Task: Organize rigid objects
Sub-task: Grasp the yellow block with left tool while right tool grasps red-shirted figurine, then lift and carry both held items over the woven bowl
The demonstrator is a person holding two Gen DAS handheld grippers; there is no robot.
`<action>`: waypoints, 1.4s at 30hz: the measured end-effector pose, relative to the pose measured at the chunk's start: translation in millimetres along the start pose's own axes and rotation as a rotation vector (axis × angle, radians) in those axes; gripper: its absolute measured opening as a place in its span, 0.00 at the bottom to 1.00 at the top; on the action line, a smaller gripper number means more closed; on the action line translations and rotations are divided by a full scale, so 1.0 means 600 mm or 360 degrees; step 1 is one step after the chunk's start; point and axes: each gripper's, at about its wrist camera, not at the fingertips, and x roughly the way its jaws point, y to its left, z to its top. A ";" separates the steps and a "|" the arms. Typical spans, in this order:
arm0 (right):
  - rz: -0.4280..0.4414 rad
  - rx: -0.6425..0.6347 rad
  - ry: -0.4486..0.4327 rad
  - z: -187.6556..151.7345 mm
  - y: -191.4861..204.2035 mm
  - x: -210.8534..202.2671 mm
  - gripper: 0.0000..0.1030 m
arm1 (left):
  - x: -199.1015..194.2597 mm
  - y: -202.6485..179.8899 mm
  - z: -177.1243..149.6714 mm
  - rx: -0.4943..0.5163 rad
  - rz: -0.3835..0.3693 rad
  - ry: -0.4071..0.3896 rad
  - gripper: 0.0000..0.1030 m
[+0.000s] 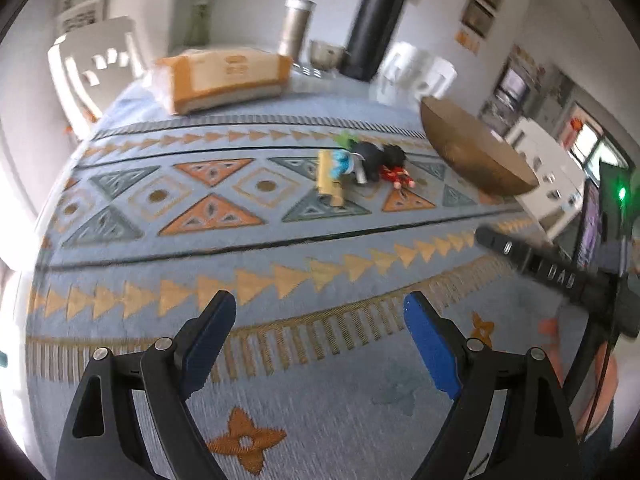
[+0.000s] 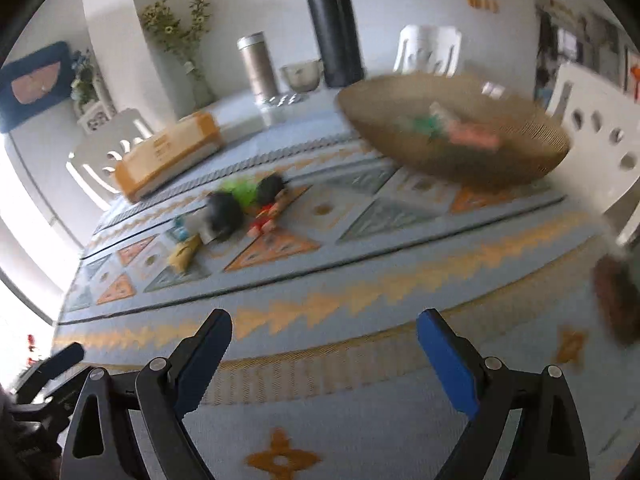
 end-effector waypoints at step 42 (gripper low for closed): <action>0.0312 -0.0248 0.0137 0.041 0.022 0.034 0.31 | 0.021 0.007 0.016 0.0139 0.0325 -0.0036 0.20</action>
